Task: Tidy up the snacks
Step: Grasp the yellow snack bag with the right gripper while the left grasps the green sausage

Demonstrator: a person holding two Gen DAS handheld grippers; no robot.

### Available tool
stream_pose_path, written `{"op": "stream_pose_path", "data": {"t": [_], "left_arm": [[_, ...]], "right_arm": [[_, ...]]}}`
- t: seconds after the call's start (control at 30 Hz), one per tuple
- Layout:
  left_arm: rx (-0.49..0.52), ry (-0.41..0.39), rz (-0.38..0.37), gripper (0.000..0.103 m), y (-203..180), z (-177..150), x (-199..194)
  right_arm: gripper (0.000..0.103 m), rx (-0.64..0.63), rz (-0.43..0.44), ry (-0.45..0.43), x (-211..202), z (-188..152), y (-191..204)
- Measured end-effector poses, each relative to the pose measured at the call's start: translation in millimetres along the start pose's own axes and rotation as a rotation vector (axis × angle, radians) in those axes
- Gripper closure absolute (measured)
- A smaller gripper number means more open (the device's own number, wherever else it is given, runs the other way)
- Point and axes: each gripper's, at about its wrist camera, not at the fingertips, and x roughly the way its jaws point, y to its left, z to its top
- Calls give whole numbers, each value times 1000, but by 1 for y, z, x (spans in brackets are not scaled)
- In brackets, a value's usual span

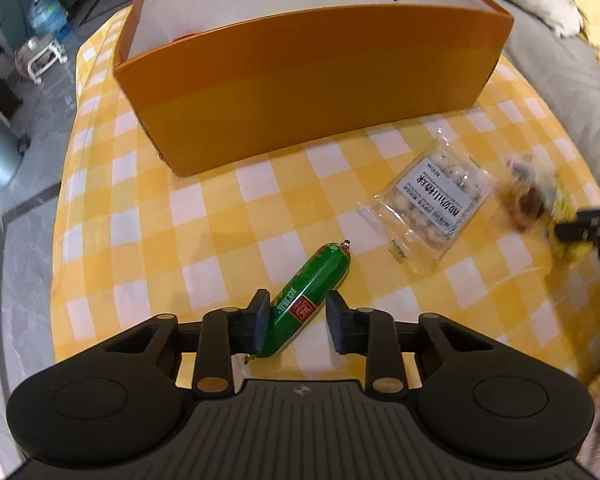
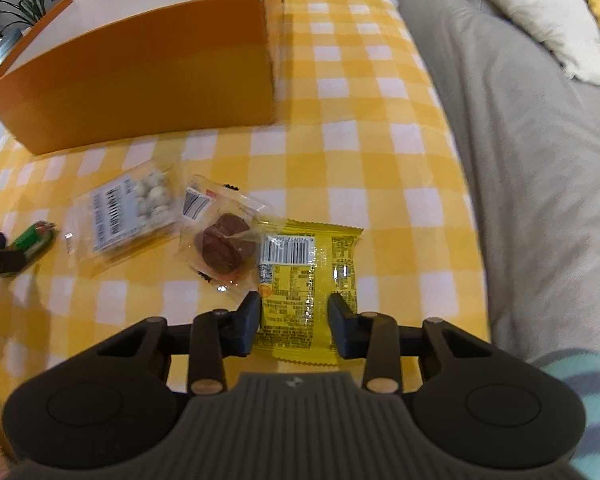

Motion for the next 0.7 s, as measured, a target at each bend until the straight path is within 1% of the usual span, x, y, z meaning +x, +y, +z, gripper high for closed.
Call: {"op": "stream_pose_path", "data": {"t": [0.13,0.23,0.3,0.37,0.4,0.47,0.53,0.6,0.7], "left_arm": [[-65,3,-60,73,3,-3,-4],[-58,-1,-67,73,0,-4,-5],[-16,-7,-45,72,-4,-4,-4],[61,-5,-16,71,-11,-3,-2],[105,-1,-4,68,-14,-1,0],[170,9,1,64,-18,0,2],[221,26,4,59,-21,3,7],[266,36,25,59,-25,4,11],[308,55,41,59,-30,7,17]], "right_arm": [[70,15,76,45,-5,-8,7],[70,9,112,79,-7,-14,16],[69,8,128,89,-7,-17,20],[67,25,145,91,-7,-18,20],[66,34,144,89,-6,-17,19],[58,61,149,76,-7,-17,15],[49,81,136,64,-7,-17,11],[43,87,126,60,-7,-16,10],[42,71,114,59,-4,-16,13]]}}
